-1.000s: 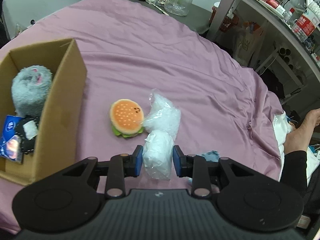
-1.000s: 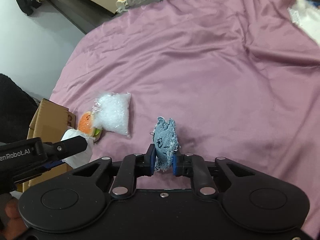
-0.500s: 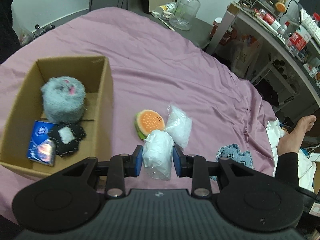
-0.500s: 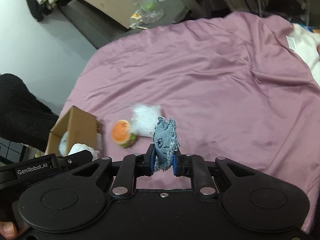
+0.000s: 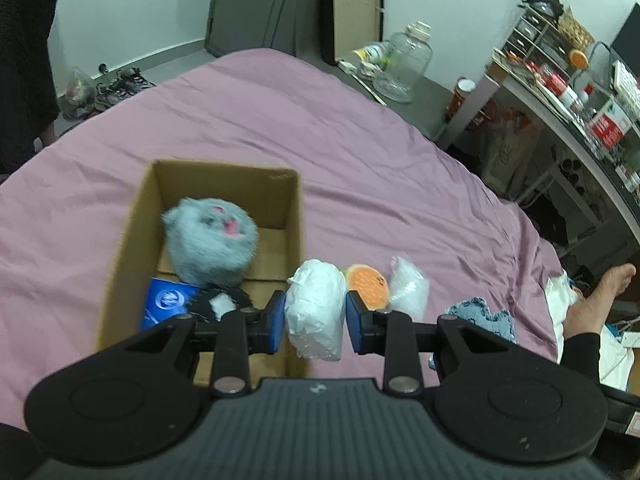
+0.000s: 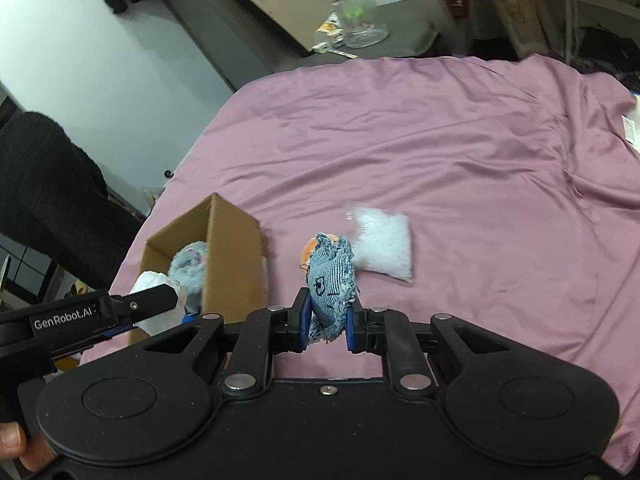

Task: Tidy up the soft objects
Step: 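Carry the white cloth and denim plush over the box with both tools and release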

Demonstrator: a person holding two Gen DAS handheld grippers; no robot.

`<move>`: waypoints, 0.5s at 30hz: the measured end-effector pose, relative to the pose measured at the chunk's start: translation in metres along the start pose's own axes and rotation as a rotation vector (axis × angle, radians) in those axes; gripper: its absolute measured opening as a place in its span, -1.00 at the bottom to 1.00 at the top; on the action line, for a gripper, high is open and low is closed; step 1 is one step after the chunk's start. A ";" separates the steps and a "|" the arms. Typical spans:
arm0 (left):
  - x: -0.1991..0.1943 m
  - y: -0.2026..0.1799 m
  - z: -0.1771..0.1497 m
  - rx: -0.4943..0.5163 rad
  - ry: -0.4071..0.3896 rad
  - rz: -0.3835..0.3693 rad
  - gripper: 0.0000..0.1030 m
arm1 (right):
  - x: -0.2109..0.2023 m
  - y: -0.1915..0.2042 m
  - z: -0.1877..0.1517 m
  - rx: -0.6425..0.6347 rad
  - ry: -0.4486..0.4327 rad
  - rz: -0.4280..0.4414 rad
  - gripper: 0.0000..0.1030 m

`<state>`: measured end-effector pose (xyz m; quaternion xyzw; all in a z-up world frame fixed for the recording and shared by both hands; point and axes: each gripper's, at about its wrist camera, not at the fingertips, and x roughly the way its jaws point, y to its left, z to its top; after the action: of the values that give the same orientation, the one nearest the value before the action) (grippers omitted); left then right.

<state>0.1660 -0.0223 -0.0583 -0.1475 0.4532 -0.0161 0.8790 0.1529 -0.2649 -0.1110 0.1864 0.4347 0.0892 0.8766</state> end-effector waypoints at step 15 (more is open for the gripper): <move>0.004 0.066 0.011 -0.077 0.023 0.023 -0.41 | 0.010 0.074 0.009 -0.127 0.017 0.012 -0.67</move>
<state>0.1701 0.0427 -0.0729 -0.1759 0.4654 0.0098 0.8674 0.1664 -0.1960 -0.0835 0.1323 0.4345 0.1231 0.8823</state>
